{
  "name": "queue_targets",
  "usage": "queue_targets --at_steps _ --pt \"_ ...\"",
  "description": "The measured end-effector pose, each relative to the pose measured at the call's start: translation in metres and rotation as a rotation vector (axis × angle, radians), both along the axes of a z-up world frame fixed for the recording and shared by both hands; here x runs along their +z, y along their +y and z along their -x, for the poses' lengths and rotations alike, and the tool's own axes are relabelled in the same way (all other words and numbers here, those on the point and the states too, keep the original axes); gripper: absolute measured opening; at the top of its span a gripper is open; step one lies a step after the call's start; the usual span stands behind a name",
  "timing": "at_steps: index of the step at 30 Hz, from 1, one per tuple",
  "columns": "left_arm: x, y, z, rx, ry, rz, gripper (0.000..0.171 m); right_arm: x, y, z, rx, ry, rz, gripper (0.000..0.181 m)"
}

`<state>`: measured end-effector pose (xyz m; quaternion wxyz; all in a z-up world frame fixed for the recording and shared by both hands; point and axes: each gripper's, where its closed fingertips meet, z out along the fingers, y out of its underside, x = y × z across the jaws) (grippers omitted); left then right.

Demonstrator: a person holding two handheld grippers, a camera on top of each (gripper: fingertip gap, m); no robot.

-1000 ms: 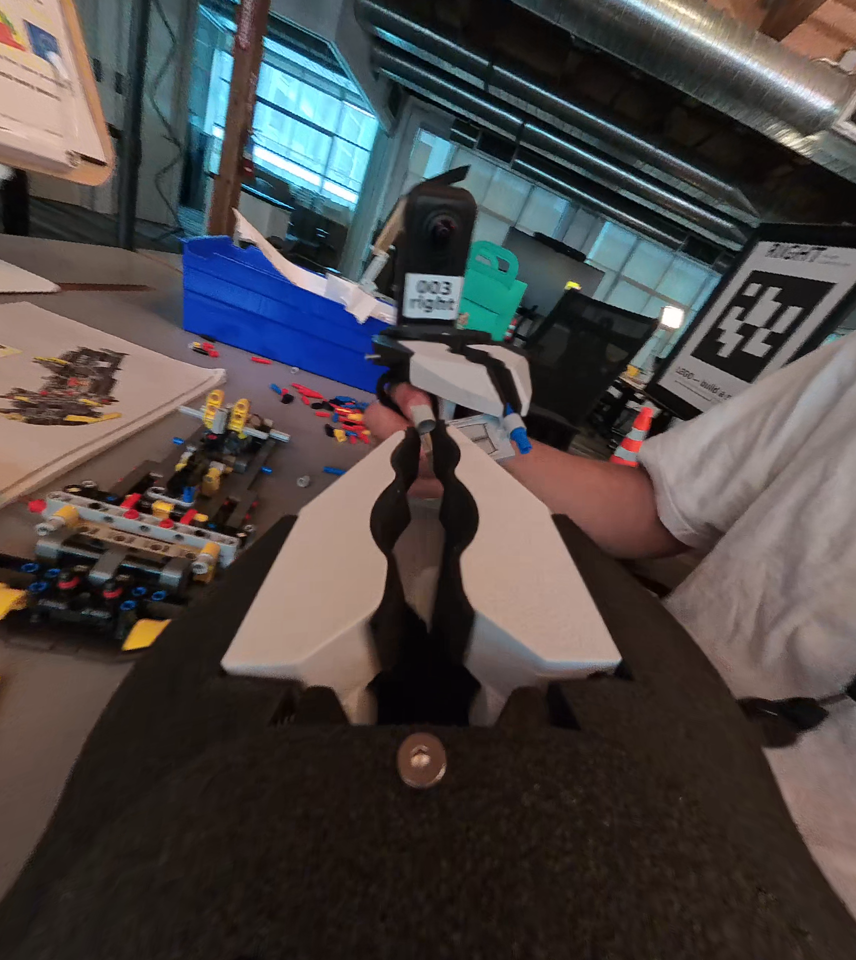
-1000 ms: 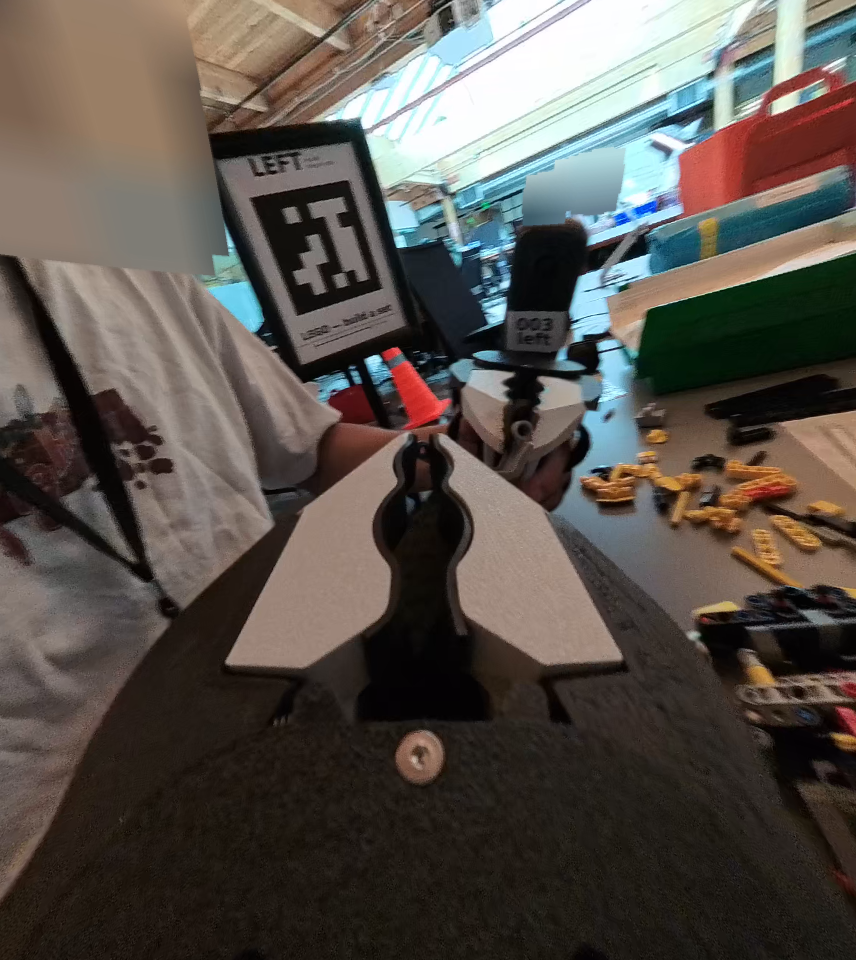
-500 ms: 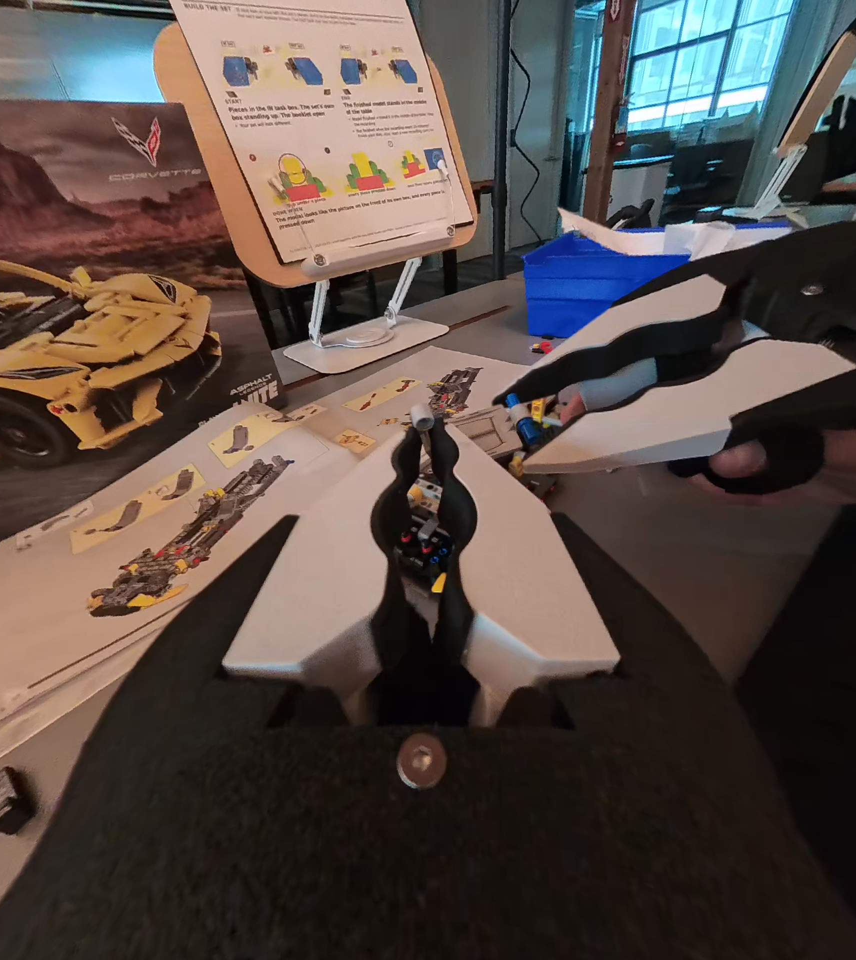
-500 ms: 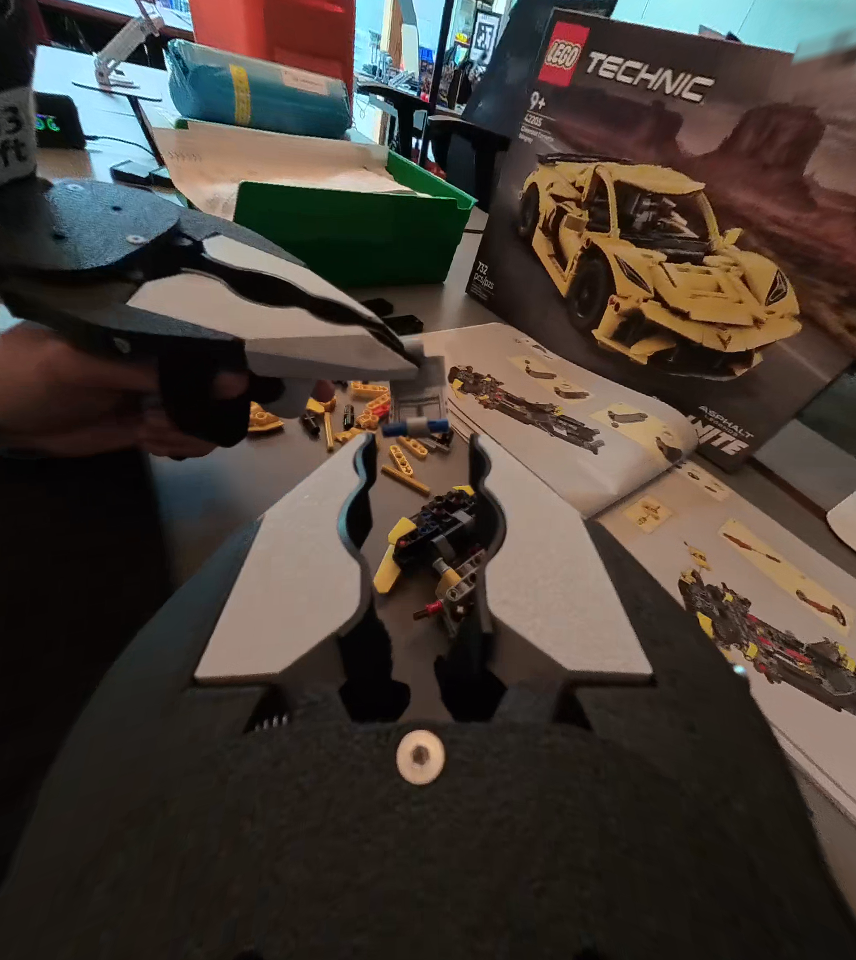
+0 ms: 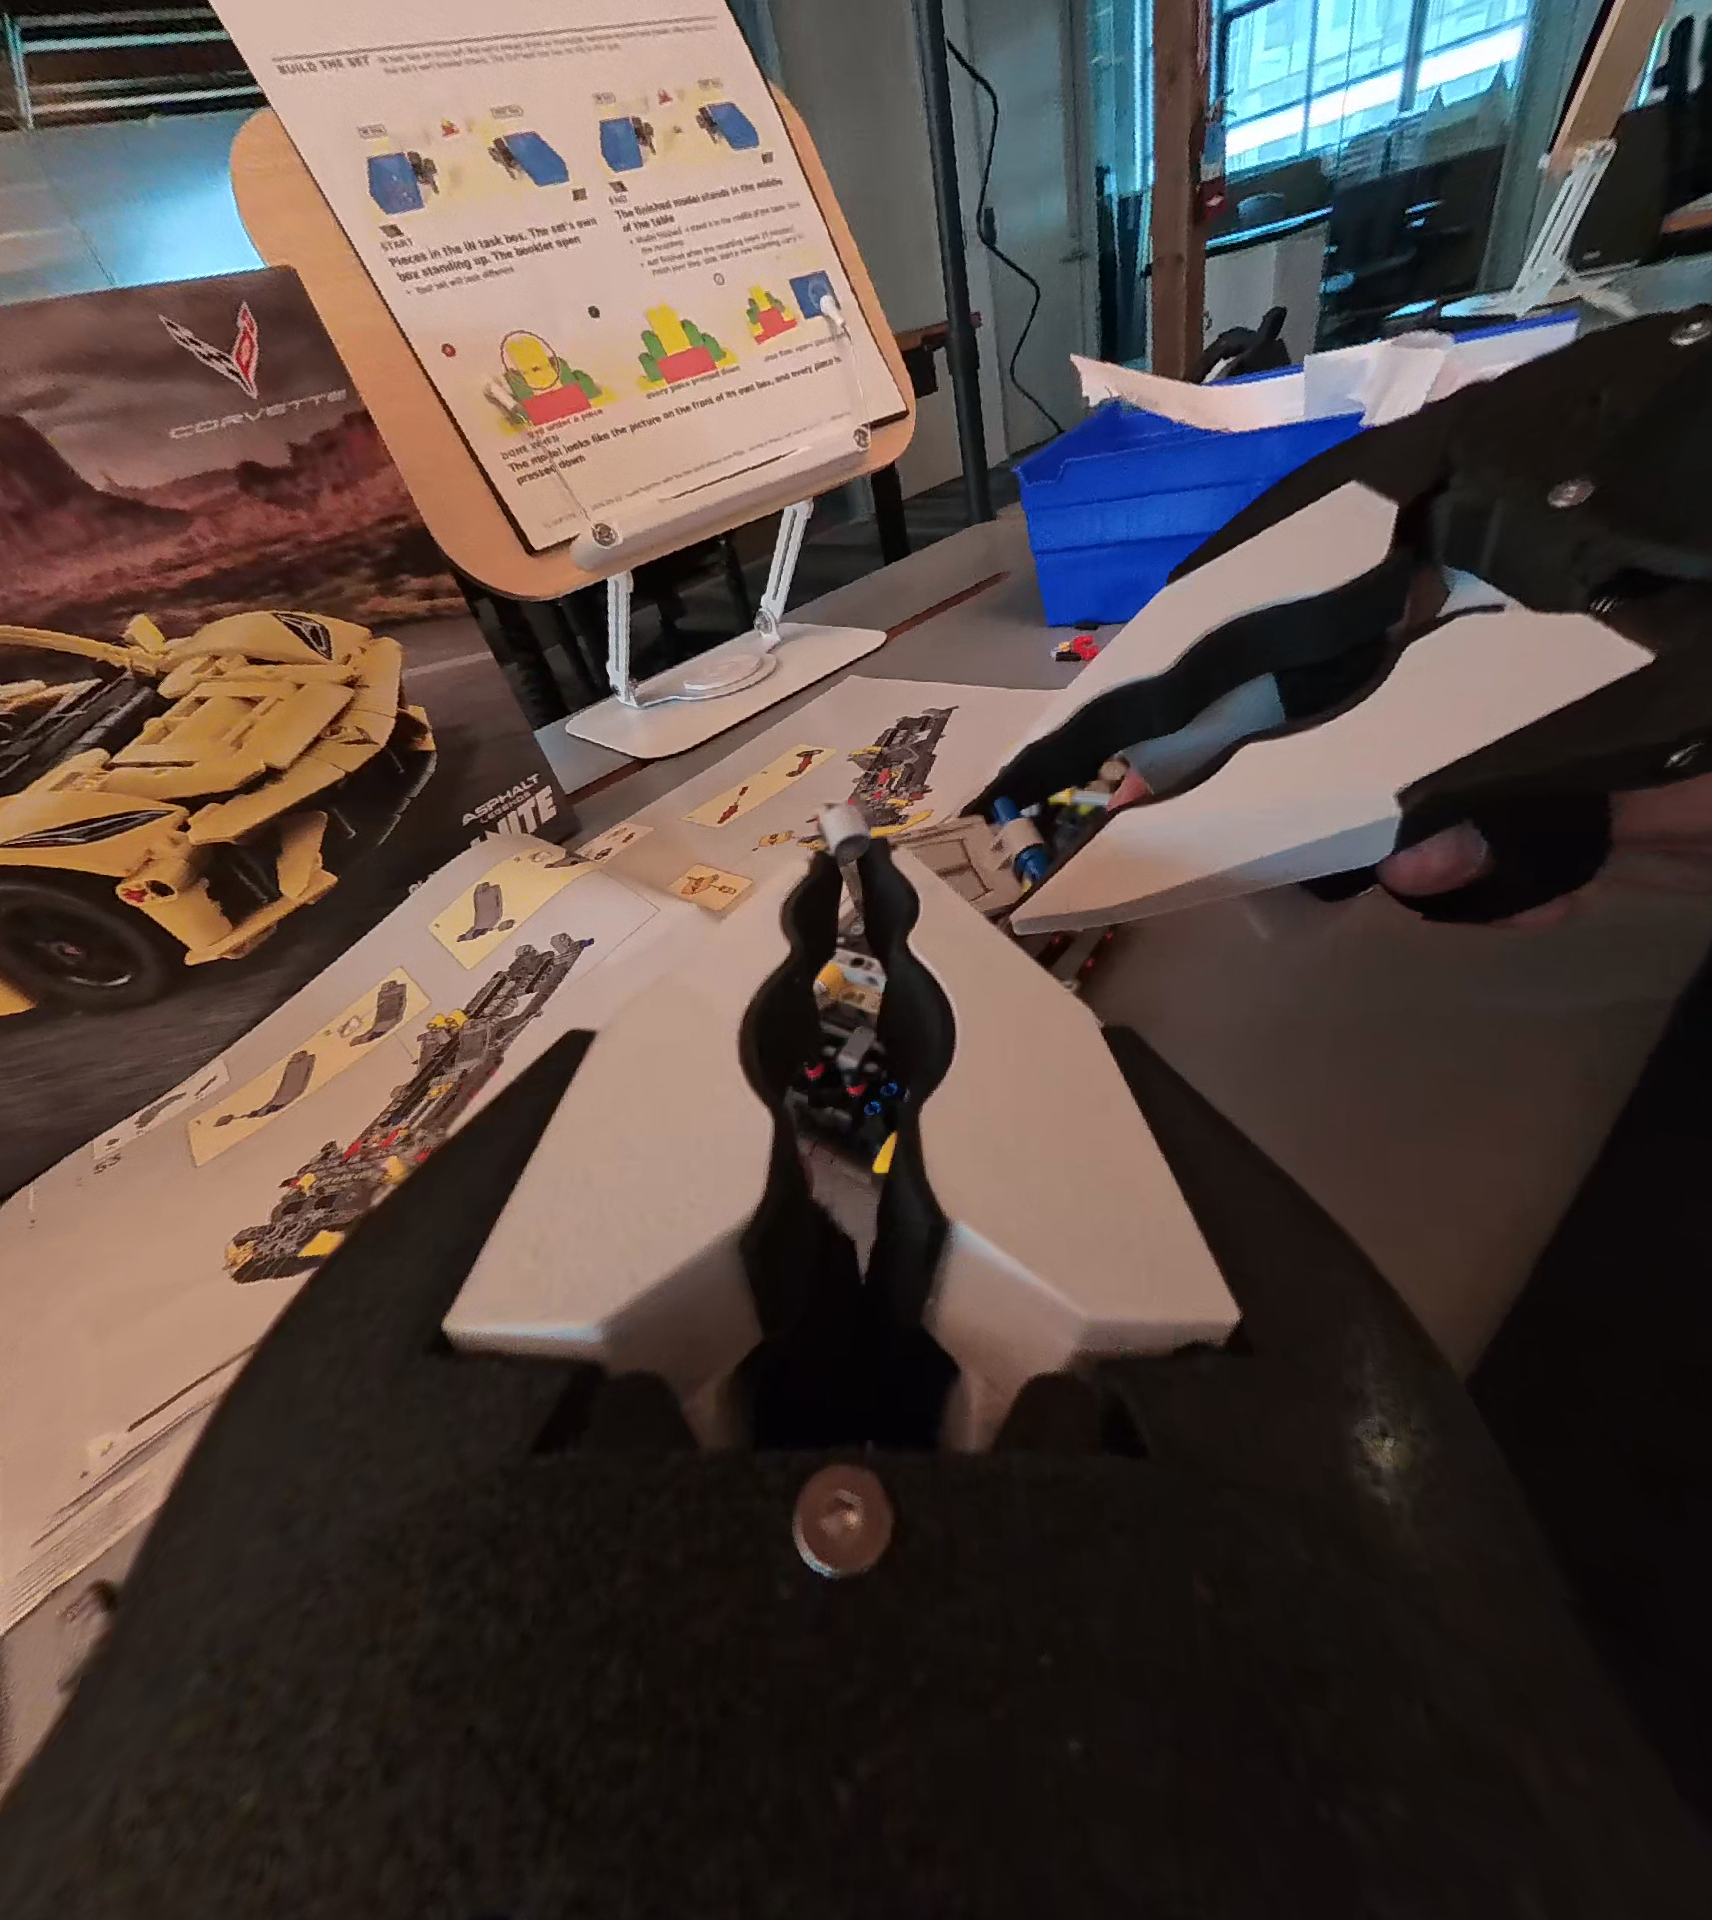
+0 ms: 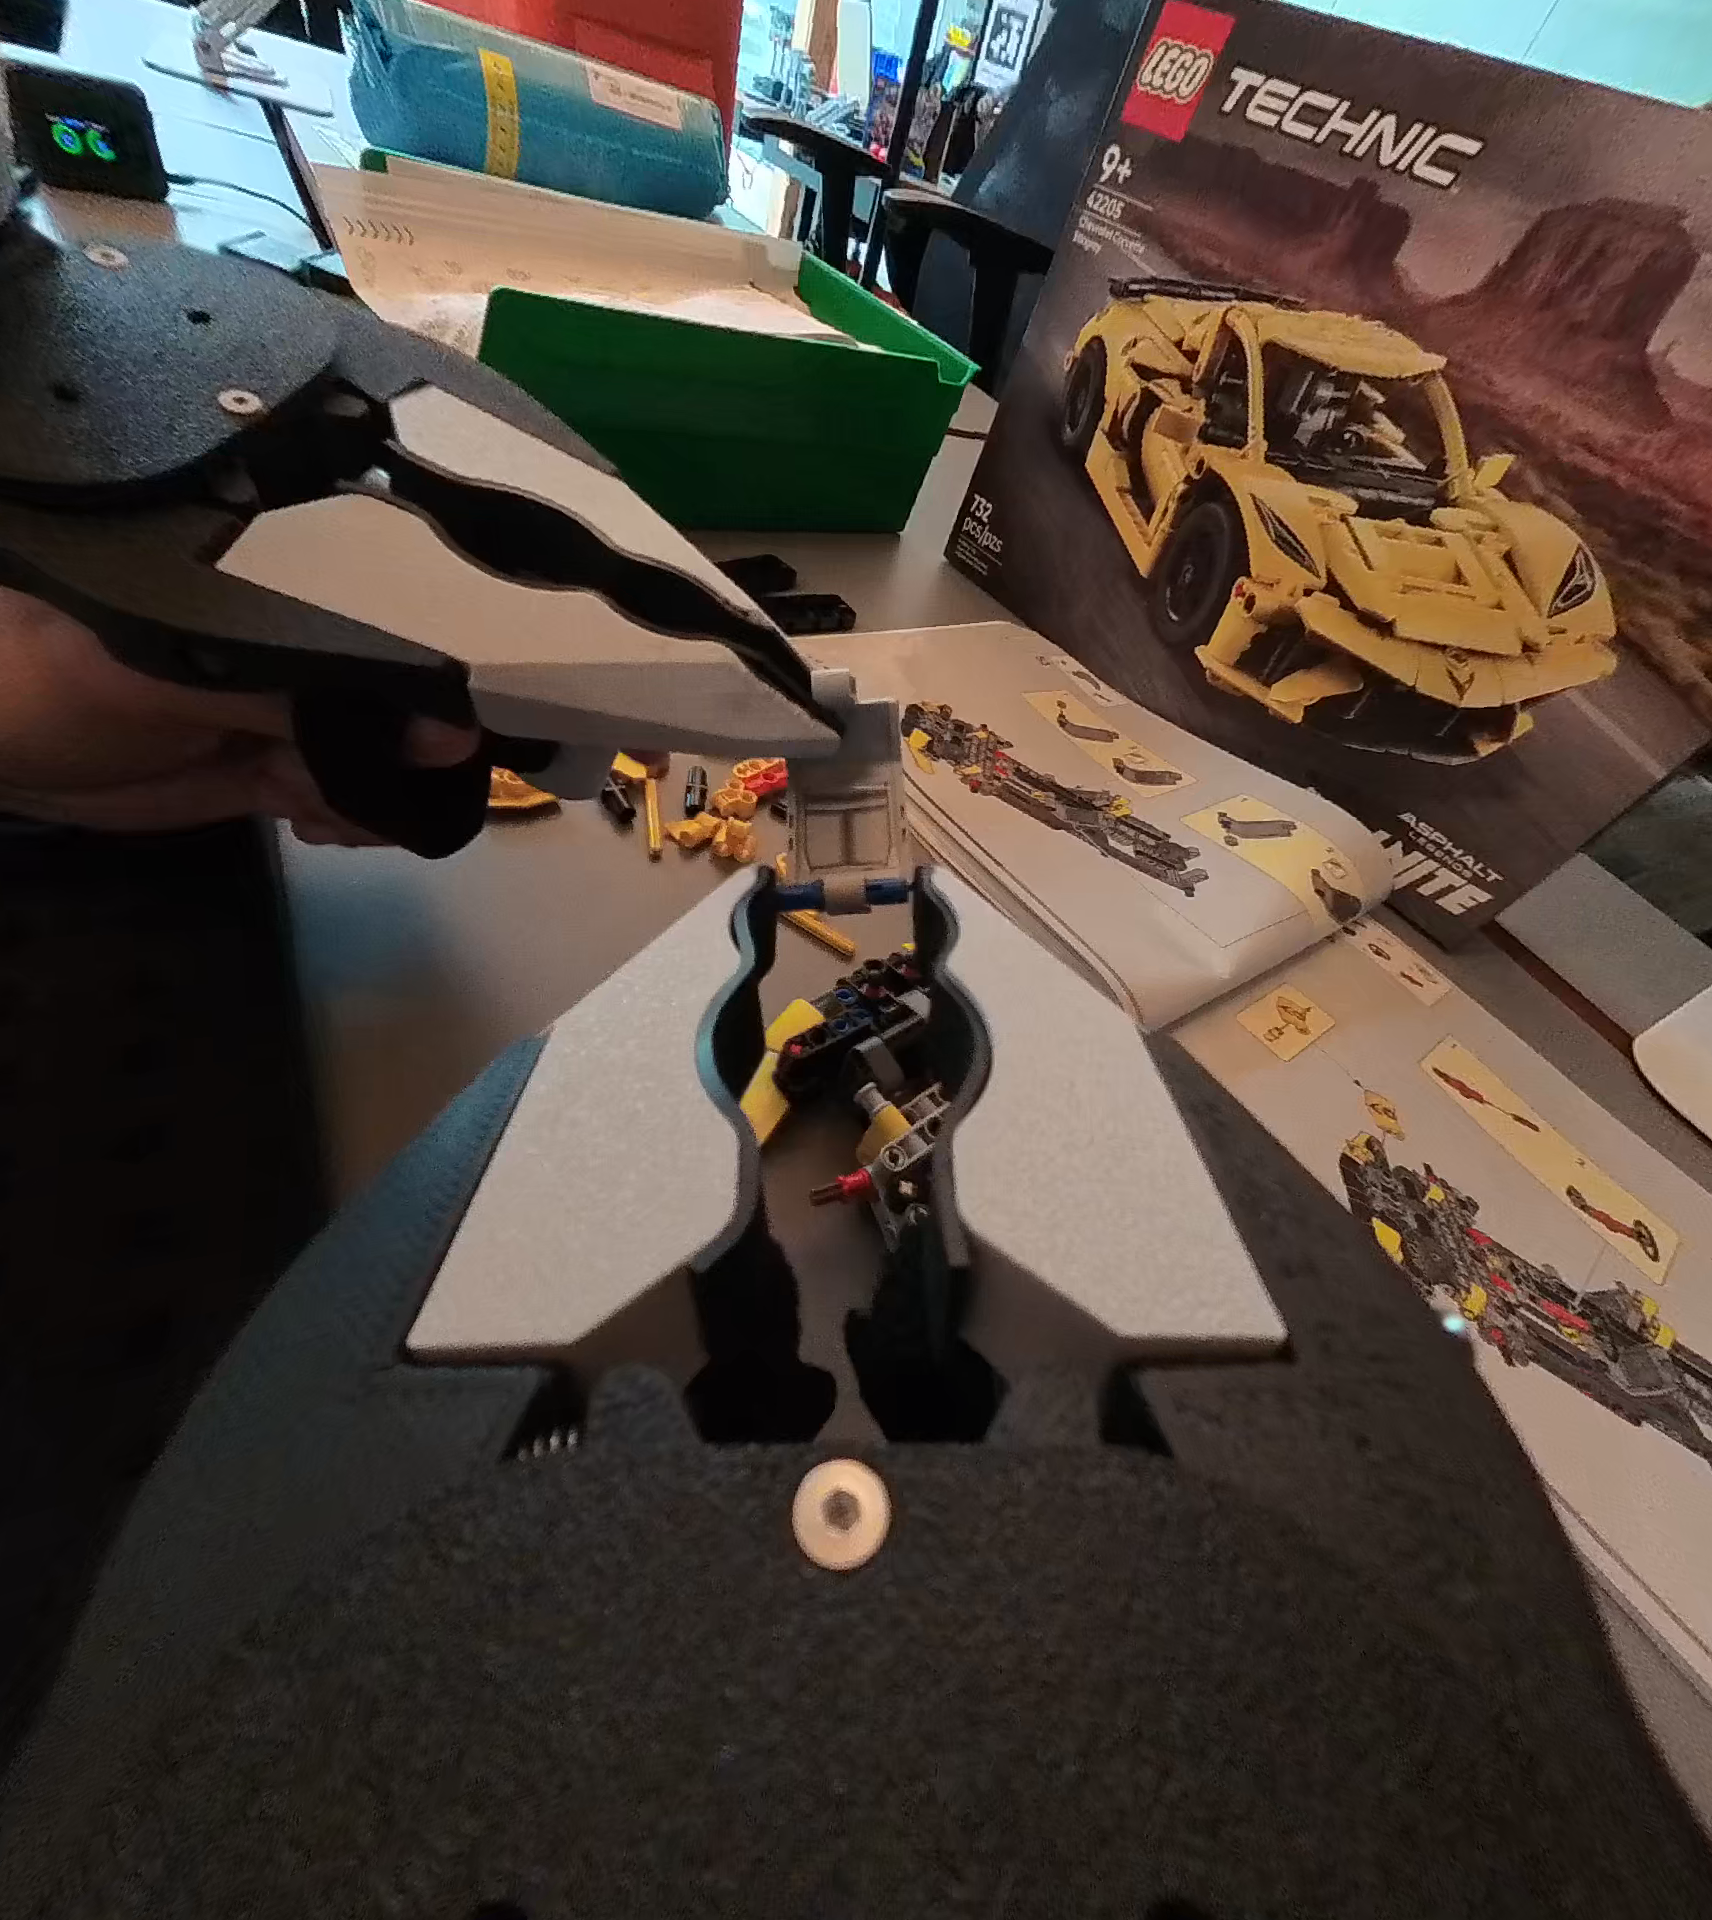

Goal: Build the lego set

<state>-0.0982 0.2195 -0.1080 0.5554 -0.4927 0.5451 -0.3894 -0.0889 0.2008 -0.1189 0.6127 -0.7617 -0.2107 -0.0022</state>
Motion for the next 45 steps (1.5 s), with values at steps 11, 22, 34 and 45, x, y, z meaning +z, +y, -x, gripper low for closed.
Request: queue_targets --at_steps 11,22,34,45 --pt "0.004 -0.010 0.000 0.126 0.022 -0.426 0.001 -0.023 0.004 -0.009 -0.064 -0.230 0.092 0.030" --pt "0.000 -0.017 -0.003 0.175 0.058 -0.626 0.001 -0.018 0.004 -0.005 -0.080 -0.241 0.071 0.029" --pt "-0.002 -0.018 -0.003 0.174 0.069 -0.642 0.001 -0.025 0.003 -0.006 -0.073 -0.253 0.094 0.028" --pt "-0.003 -0.019 -0.004 0.173 0.070 -0.648 0.002 -0.026 0.003 -0.007 -0.064 -0.223 0.118 0.026"
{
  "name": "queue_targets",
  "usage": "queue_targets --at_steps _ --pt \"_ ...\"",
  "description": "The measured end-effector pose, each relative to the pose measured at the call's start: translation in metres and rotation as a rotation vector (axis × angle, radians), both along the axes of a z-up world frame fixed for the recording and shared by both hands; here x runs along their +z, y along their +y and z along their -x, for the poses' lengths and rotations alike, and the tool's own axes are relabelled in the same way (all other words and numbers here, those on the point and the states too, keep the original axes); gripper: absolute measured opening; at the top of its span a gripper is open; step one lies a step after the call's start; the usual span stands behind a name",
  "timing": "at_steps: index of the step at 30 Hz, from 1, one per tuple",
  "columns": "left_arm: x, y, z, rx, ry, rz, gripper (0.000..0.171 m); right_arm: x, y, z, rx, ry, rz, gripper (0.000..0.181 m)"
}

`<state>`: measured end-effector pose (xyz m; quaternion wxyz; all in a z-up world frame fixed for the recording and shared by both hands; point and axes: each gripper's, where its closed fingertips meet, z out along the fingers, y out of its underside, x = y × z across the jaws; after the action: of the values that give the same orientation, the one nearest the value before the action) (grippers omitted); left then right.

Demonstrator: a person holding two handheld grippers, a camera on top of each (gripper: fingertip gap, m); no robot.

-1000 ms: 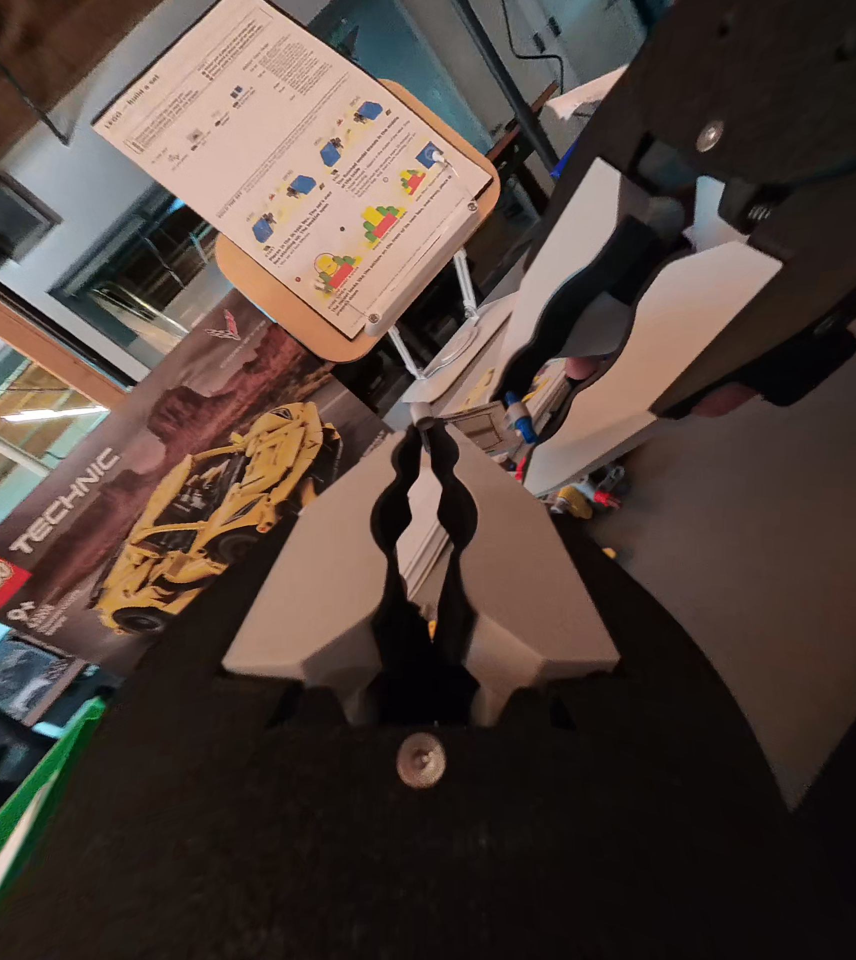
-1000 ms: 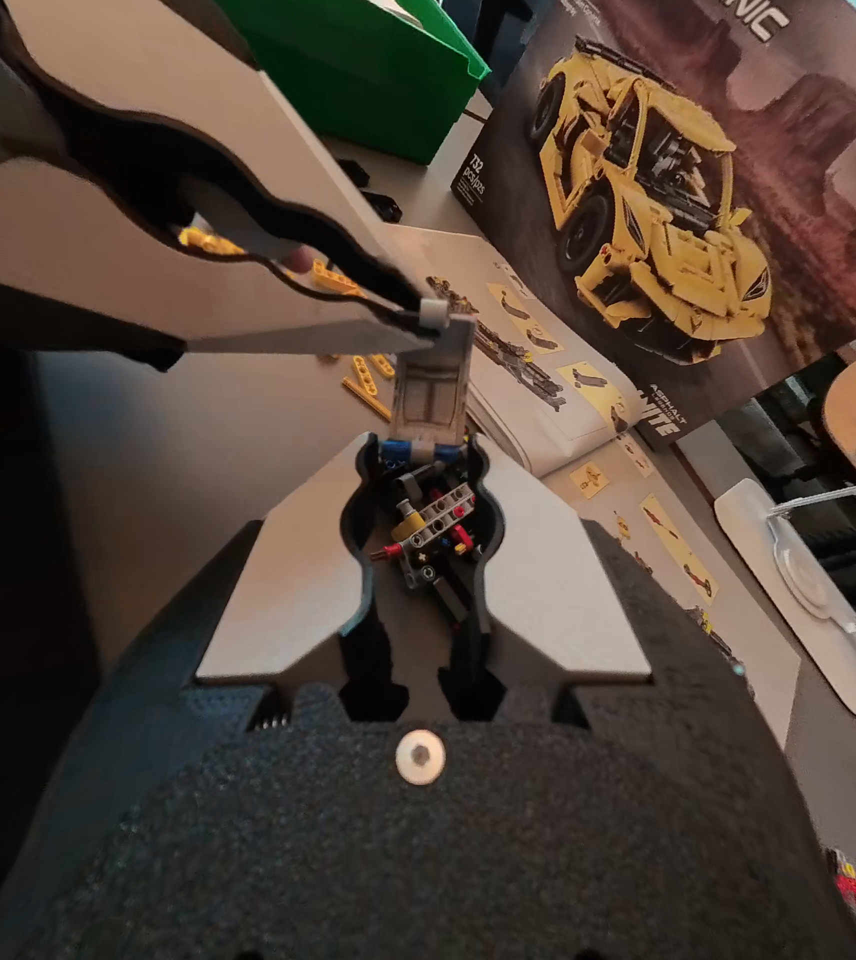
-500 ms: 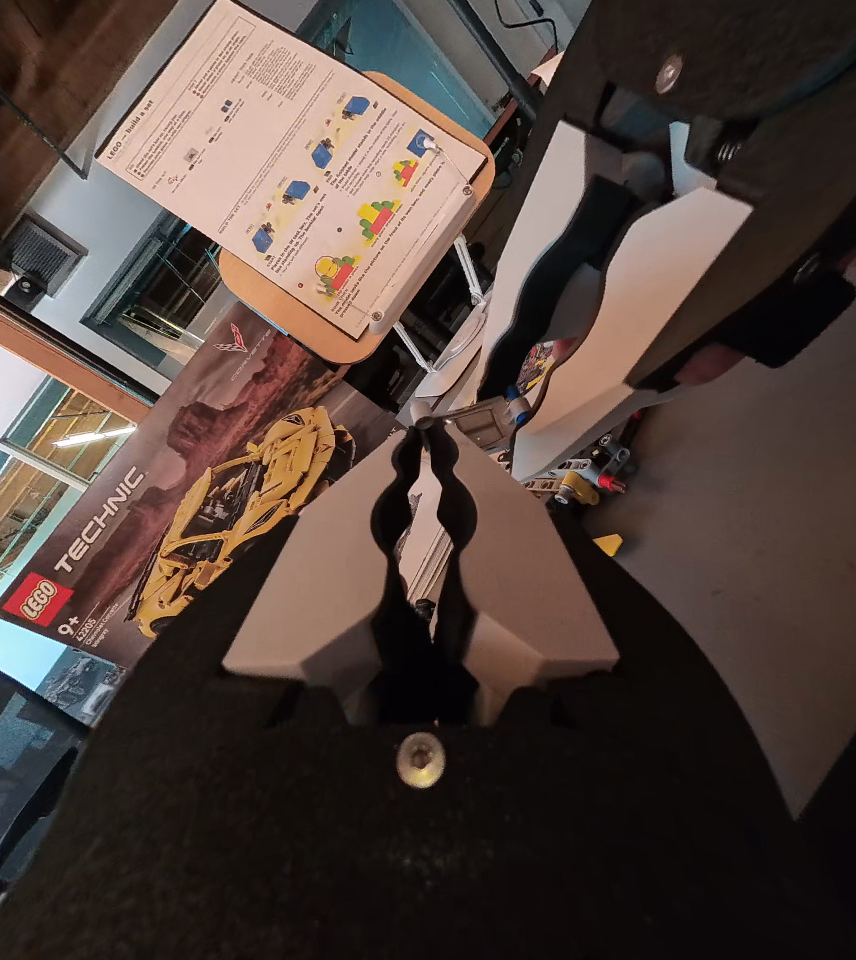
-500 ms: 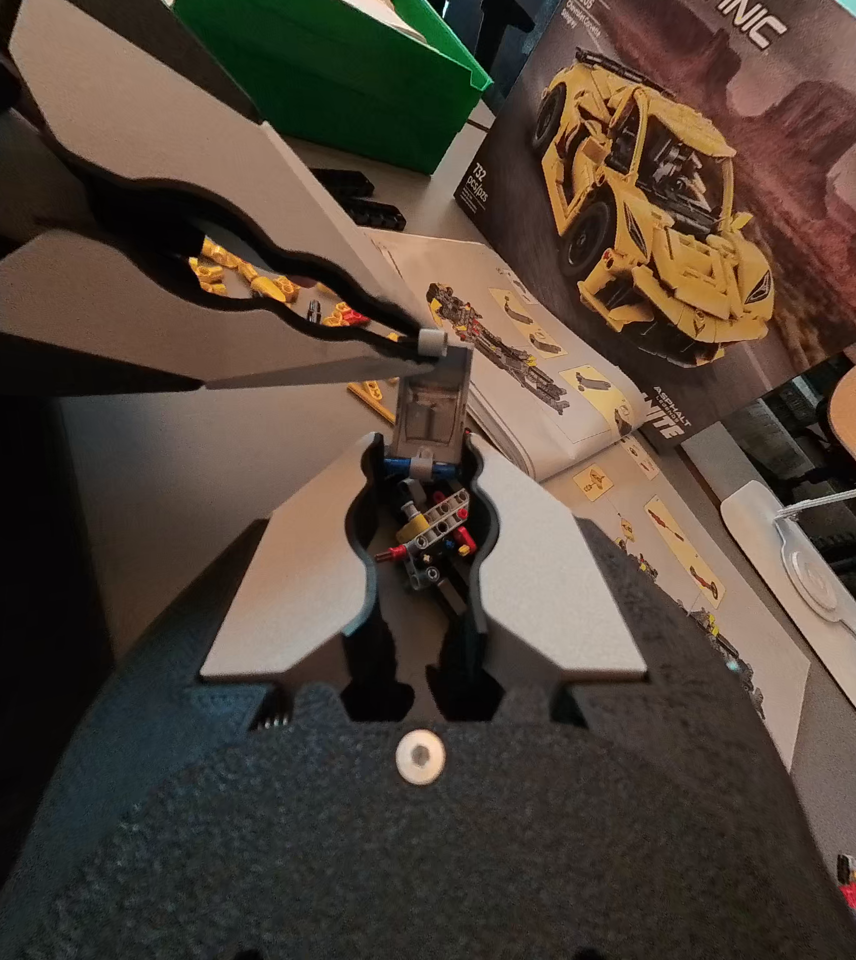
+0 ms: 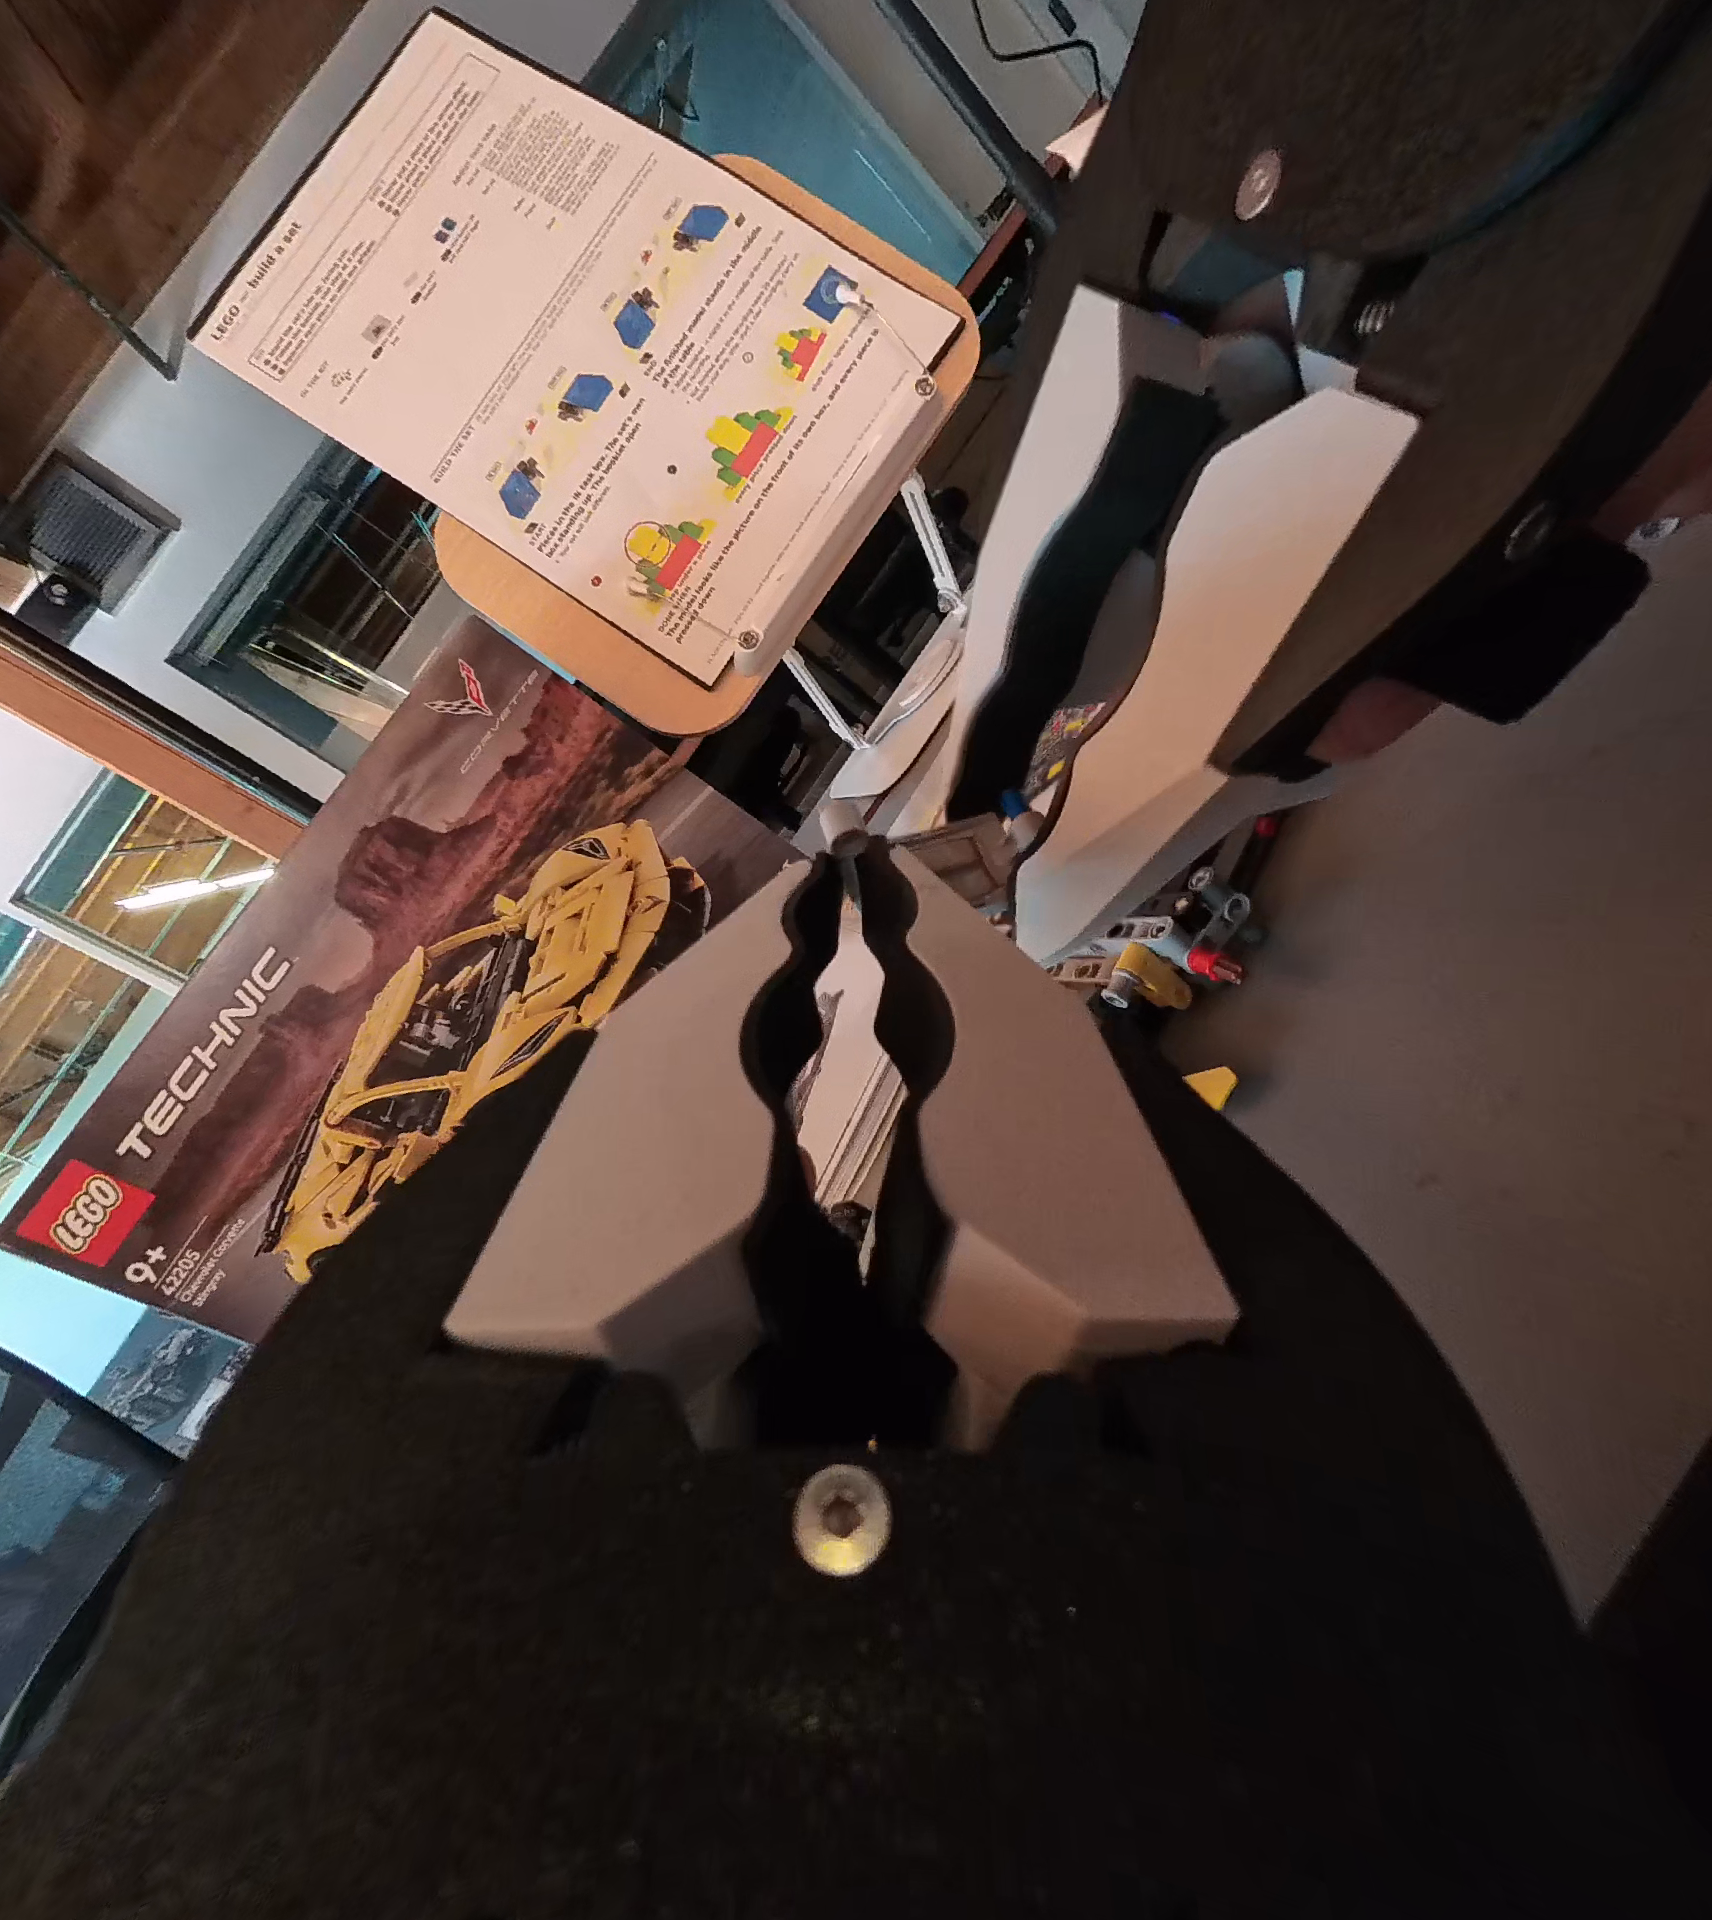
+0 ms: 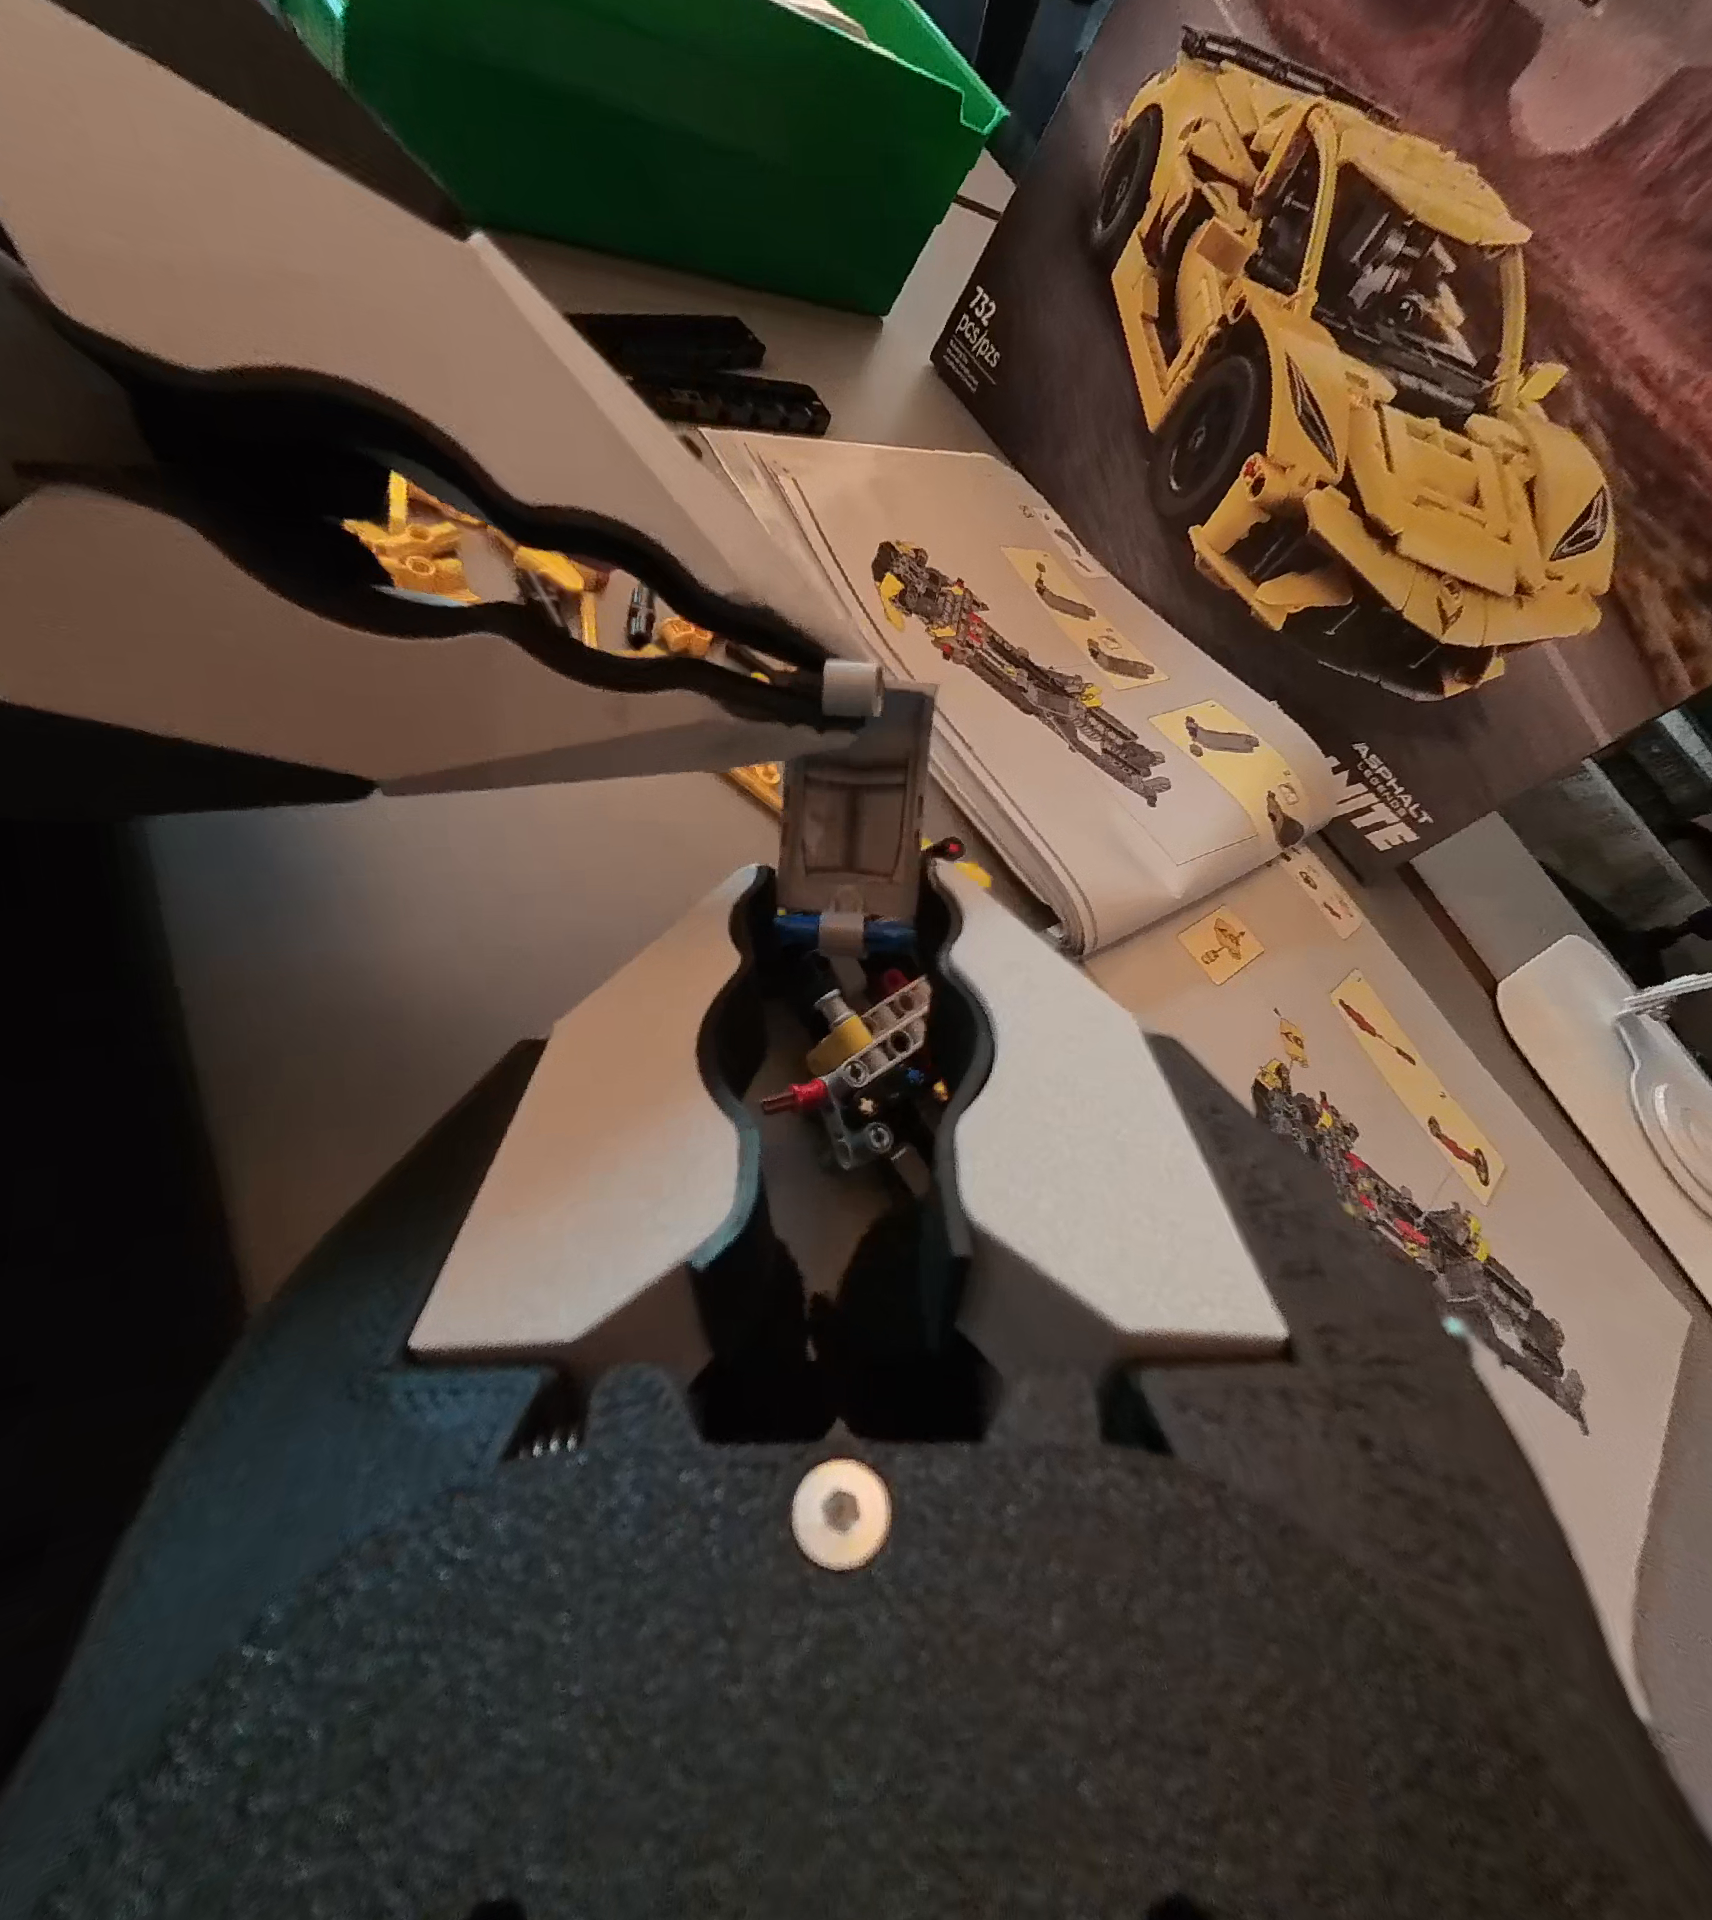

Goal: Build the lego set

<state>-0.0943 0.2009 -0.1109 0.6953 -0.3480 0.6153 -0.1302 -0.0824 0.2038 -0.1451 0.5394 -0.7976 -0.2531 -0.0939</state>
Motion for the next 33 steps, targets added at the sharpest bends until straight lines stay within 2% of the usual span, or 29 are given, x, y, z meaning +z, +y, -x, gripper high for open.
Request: queue_targets --at_steps 4,8,10,13,16,22,26,33 --pt "-0.002 0.003 0.000 -0.013 0.003 0.056 0.001 -0.002 -0.001 0.004 0.026 0.056 0.018 0.027" --pt "0.001 0.015 0.003 -0.063 -0.030 0.289 0.001 0.017 -0.016 0.005 0.133 0.185 -0.034 0.042" --pt "0.001 0.015 0.004 -0.151 -0.046 0.463 0.000 0.027 -0.025 0.004 0.193 0.222 -0.076 0.044" --pt "-0.008 -0.003 0.002 -0.367 0.034 0.794 0.000 0.038 -0.040 0.016 0.296 0.162 -0.154 0.031" --pt "-0.006 -0.017 0.007 -0.507 0.074 0.959 0.001 0.038 -0.052 0.033 0.384 0.092 -0.162 0.026" --pt "-0.018 -0.039 0.009 -0.583 0.188 0.929 0.001 0.032 -0.059 0.036 0.414 -0.031 -0.120 0.018" --pt "-0.022 -0.047 0.010 -0.628 0.240 0.949 0.001 0.028 -0.066 0.038 0.438 -0.098 -0.093 0.004" --pt "-0.026 -0.052 0.011 -0.657 0.281 0.972 0.001 0.020 -0.085 0.042 0.471 -0.012 0.047 0.024"
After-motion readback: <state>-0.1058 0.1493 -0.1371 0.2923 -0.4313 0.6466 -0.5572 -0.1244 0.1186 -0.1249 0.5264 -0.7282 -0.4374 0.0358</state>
